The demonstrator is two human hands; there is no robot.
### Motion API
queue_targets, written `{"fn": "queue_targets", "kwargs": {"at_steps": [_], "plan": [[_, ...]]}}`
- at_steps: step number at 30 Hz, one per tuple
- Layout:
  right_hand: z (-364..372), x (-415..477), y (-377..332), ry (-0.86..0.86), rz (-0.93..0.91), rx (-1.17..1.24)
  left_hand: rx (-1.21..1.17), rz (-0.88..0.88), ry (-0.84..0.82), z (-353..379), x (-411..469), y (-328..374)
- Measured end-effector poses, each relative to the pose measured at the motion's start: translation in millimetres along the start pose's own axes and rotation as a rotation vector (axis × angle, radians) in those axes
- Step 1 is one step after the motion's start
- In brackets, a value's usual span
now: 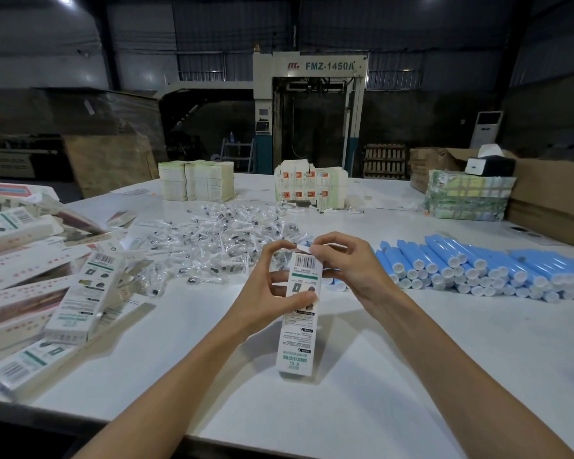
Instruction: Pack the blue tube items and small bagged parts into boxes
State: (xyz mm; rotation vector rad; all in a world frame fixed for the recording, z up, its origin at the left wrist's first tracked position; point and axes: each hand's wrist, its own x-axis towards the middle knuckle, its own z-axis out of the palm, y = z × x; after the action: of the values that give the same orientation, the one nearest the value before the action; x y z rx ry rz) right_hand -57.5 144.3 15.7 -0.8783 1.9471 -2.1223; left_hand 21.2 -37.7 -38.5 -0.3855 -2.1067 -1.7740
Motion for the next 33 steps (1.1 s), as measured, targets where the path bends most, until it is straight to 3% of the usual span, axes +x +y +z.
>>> {"fn": "queue_targets", "kwargs": {"at_steps": [15,33], "plan": [[-12.7,2.5,2.1,-0.178,-0.047,-0.029,-0.027,0.027,-0.024,-1.8,2.3,-7.5],[5.4,-2.1,21.6,-0.058,-0.134,-0.152,-0.051,0.003,0.034,-10.4,8.1,-23.0]]}}
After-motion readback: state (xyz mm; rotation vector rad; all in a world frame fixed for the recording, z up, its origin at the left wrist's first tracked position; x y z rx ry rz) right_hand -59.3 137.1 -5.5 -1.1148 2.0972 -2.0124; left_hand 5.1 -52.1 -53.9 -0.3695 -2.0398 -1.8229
